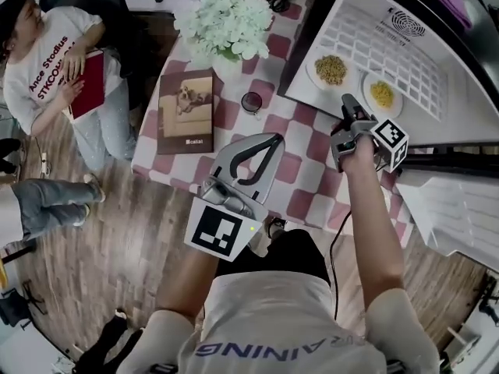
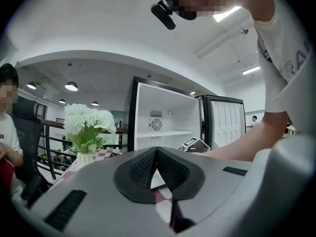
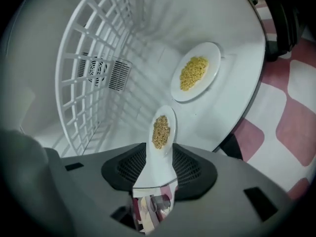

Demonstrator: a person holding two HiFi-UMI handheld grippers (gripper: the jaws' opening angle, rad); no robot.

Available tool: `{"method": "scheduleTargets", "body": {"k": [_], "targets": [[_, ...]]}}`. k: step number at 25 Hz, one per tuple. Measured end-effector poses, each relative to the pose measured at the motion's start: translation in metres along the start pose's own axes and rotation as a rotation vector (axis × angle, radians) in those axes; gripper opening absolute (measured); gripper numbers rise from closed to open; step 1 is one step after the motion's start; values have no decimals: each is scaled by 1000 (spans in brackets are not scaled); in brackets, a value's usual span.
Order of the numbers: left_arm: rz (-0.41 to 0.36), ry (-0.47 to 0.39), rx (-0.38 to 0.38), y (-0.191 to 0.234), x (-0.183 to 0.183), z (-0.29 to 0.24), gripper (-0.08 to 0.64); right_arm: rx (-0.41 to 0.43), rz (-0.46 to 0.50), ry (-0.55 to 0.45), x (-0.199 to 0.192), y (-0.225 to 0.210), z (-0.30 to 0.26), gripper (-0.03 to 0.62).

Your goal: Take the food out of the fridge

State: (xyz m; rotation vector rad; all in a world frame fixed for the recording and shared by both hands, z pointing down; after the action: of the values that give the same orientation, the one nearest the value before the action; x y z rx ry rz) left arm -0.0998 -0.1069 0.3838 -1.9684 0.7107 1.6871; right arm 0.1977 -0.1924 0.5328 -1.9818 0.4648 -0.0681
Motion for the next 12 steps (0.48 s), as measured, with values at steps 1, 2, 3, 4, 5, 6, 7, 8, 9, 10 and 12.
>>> {"method": "scheduleTargets", "body": {"k": [1,2,3,4,5,6,7,8,9,10,12], "targets": [[-16,0,-2,1,-1,-1,8,-2,-17,2,2,-2,-6,160],[-30,0,-4,1,-2,-2,8,-7,-34,5,3,-3,-12,160],[-36,2,-5,1,-3,-2,8,-13,-50,7,3,-4,-16,160],[-34,3,-5,1,-3,-1,8,-20,-63,8,3,-4,-20,160],[-28,4,-5,0,-4,-1,8,-28,-71,9,3,-4,-23,161],[-21,4,-5,0,-4,0,8,-36,-73,10,3,-3,-26,163],[-15,4,-5,-1,-5,0,8,-41,-71,13,3,-3,-29,163],[-12,3,-4,-2,-5,1,8,-46,-70,15,4,-2,-32,163],[-11,2,-3,-2,-5,1,8,-51,-69,14,4,-2,-35,163],[-13,3,-2,-1,-5,2,8,-57,-70,11,5,-2,-37,163],[-15,6,0,0,-6,5,7,-64,-87,-1,7,-5,-42,163]]}}
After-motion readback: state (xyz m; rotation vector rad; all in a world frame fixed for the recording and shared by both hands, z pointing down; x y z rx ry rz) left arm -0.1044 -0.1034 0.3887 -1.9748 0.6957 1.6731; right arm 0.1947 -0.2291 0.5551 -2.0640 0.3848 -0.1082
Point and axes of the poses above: the fingertips, and each gripper's own axes: z backward along the fingers, y to its left, x out of its top, the point moved 9 cm from there along z, backward along the fingers, and after that the axes turned 2 degrees about y, right-handed, at the moved point
